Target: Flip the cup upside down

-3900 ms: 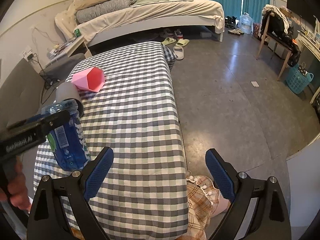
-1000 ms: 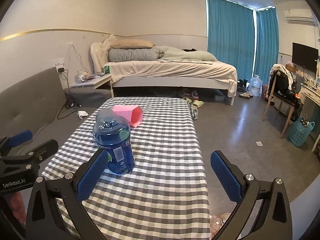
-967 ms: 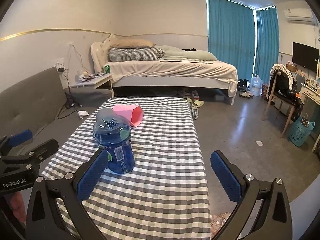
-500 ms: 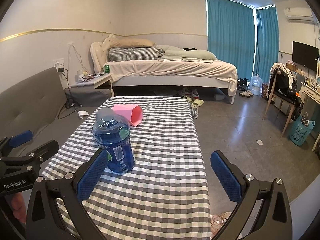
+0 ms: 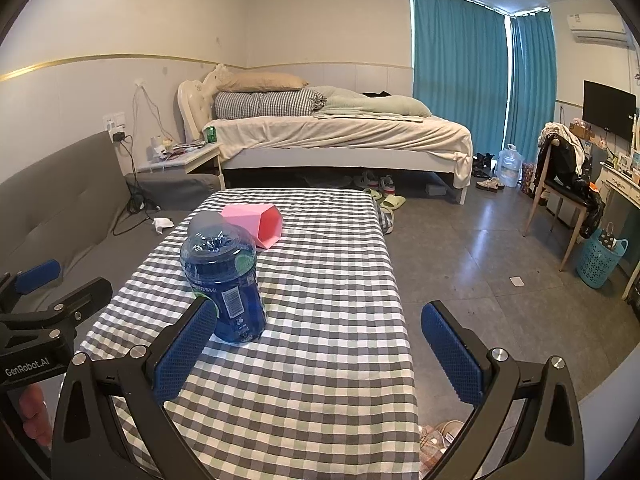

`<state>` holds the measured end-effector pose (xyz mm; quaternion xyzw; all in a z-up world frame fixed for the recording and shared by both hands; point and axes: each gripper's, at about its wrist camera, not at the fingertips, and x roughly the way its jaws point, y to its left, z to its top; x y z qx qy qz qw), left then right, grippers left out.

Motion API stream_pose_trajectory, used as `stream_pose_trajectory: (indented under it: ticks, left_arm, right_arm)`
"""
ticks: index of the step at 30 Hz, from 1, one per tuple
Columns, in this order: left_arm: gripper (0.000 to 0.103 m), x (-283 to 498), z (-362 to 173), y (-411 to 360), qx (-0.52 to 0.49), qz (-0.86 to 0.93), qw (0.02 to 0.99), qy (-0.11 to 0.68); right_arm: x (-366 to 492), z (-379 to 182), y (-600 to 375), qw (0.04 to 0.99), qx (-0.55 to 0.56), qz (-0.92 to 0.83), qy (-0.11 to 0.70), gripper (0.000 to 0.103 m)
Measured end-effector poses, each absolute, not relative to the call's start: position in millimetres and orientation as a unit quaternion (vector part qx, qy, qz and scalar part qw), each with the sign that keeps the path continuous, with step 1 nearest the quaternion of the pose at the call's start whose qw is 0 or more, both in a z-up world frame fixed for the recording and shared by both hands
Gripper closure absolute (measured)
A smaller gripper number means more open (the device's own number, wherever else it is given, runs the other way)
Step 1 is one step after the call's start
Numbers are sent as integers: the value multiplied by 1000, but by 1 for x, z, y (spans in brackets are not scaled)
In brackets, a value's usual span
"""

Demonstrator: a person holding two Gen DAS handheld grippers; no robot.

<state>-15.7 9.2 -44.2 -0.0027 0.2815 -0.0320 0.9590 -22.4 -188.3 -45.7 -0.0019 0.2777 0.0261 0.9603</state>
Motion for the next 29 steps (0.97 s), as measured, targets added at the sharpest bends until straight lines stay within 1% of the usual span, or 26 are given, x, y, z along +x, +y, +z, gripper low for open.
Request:
stream_pose_trajectory:
  ticks: [29]
  left_arm:
    - [0, -14, -47, 9, -3, -29, 958, 286]
  right_arm:
    - [-25, -44, -189, 960, 0, 31, 277, 0]
